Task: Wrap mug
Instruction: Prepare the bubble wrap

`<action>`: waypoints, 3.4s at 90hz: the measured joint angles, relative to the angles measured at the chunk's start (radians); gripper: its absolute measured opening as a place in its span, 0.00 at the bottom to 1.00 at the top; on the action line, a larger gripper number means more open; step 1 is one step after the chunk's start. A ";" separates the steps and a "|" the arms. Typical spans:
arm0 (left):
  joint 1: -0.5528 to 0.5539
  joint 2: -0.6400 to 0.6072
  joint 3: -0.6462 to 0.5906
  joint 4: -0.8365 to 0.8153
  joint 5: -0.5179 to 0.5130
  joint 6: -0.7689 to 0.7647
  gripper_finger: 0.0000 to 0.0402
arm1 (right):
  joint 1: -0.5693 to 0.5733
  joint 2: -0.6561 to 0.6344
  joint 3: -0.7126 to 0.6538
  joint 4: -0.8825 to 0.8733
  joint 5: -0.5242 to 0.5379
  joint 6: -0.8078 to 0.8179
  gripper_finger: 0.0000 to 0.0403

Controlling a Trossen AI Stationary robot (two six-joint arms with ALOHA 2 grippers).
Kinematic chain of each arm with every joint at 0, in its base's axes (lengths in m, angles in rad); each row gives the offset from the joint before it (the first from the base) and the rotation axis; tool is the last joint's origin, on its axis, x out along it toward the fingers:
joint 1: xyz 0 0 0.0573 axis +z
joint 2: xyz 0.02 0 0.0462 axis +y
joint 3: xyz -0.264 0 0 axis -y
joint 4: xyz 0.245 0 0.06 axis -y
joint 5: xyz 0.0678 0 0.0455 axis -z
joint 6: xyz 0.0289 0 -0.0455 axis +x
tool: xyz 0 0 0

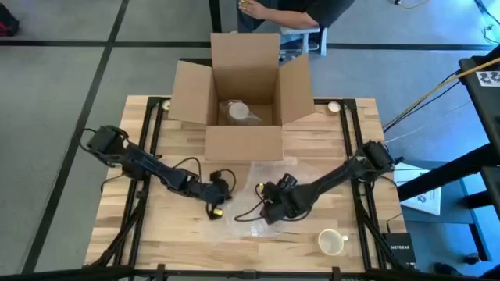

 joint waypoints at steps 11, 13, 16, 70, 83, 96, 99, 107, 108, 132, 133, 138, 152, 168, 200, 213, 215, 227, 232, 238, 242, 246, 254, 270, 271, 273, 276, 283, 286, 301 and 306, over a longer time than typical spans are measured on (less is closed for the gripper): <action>-0.089 -0.001 0.007 0.146 0.148 0.027 0.00 | -0.029 0.000 -0.032 0.032 -0.003 0.000 0.64; -0.104 -0.001 0.010 0.162 0.176 0.034 0.00 | -0.036 0.000 -0.035 0.032 -0.004 0.000 0.64; -0.127 -0.001 0.016 0.172 0.220 0.044 0.00 | -0.048 0.000 -0.040 0.030 -0.007 0.000 0.64; -0.109 -0.023 0.067 -0.378 -0.317 -0.050 0.00 | -0.111 0.000 -0.063 0.083 -0.035 -0.006 0.64; -0.053 -0.013 0.066 -0.419 -0.422 -0.039 0.00 | -0.111 0.000 -0.063 0.095 -0.036 -0.007 0.64; 0.007 0.035 0.065 -0.345 -0.375 0.052 0.00 | -0.112 -0.001 -0.063 0.107 -0.019 -0.007 0.64; 0.019 0.046 0.065 -0.299 -0.342 0.080 0.00 | -0.112 -0.001 -0.063 0.107 -0.013 -0.007 0.64; 0.038 0.083 0.065 -0.151 -0.170 0.163 0.00 | -0.112 -0.001 -0.063 0.107 -0.009 -0.007 0.64; 0.039 0.088 0.065 -0.132 -0.145 0.170 0.00 | -0.112 -0.001 -0.063 0.107 -0.009 -0.007 0.64; -0.037 0.084 0.110 0.156 0.208 0.211 0.00 | -0.111 -0.003 -0.063 0.121 0.025 -0.011 0.64; -0.042 0.077 0.115 0.150 0.207 0.211 0.00 | -0.111 -0.003 -0.063 0.123 0.025 -0.010 0.64; -0.069 0.031 0.146 0.114 0.176 0.222 0.00 | -0.112 -0.003 -0.063 0.134 0.025 -0.009 0.64; -0.144 -0.122 0.210 -0.089 -0.046 0.299 0.00 | -0.112 -0.003 -0.063 0.144 0.026 -0.011 0.64; -0.165 -0.240 0.209 -0.296 -0.321 0.306 0.00 | -0.112 -0.003 -0.063 0.154 0.024 -0.026 0.64; -0.075 -0.066 -0.003 0.044 -0.298 0.098 0.00 | -0.112 -0.002 -0.063 0.157 0.017 -0.027 0.64; -0.065 0.079 0.028 0.351 -0.077 0.183 0.00 | -0.112 -0.002 -0.063 0.159 0.018 -0.027 0.64; -0.065 0.103 0.038 0.372 -0.044 0.191 0.00 | -0.112 -0.002 -0.063 0.159 0.018 -0.027 0.64; -0.087 0.173 0.145 0.402 0.164 0.237 0.00 | -0.112 -0.002 -0.063 0.157 0.018 -0.025 0.64; -0.102 0.173 0.186 0.344 0.197 0.256 0.00 | -0.112 -0.002 -0.063 0.153 0.018 -0.017 0.64; -0.111 0.157 0.228 0.216 0.193 0.300 0.00 | -0.112 -0.002 -0.063 0.145 0.029 -0.003 0.64; -0.108 0.138 0.250 0.119 0.180 0.325 0.00 | -0.112 -0.002 -0.063 0.132 0.041 0.016 0.64; -0.103 0.123 0.266 0.040 0.172 0.337 0.00 | -0.113 -0.002 -0.063 0.115 0.057 0.044 0.64; -0.101 0.099 0.279 -0.060 0.169 0.339 0.00 | -0.116 -0.002 -0.063 0.078 0.076 0.088 0.64; -0.090 0.107 0.280 -0.120 0.153 0.347 0.00 | -0.121 -0.002 -0.063 0.078 0.085 0.106 0.64; -0.088 0.110 0.280 -0.120 0.149 0.347 0.00 | -0.121 -0.002 -0.063 0.079 0.086 0.106 0.64; -0.084 0.116 0.280 -0.126 0.136 0.347 0.00 | -0.121 -0.002 -0.063 0.081 0.086 0.106 0.64; -0.078 0.126 0.279 -0.131 0.108 0.347 0.00 | -0.121 -0.002 -0.063 0.082 0.085 0.106 0.64; -0.061 0.144 0.279 -0.131 0.050 0.347 0.00 | -0.121 -0.002 -0.063 0.083 0.084 0.106 0.64; -0.052 0.152 0.279 -0.123 0.049 0.347 0.00 | -0.121 -0.002 -0.063 0.083 0.083 0.105 0.64; -0.020 0.219 0.279 -0.083 0.175 0.394 0.00 | -0.122 -0.002 -0.064 0.082 0.085 0.103 0.64; -0.013 0.253 0.279 -0.083 0.186 0.399 0.00 | -0.127 -0.002 -0.064 0.094 0.083 0.104 0.64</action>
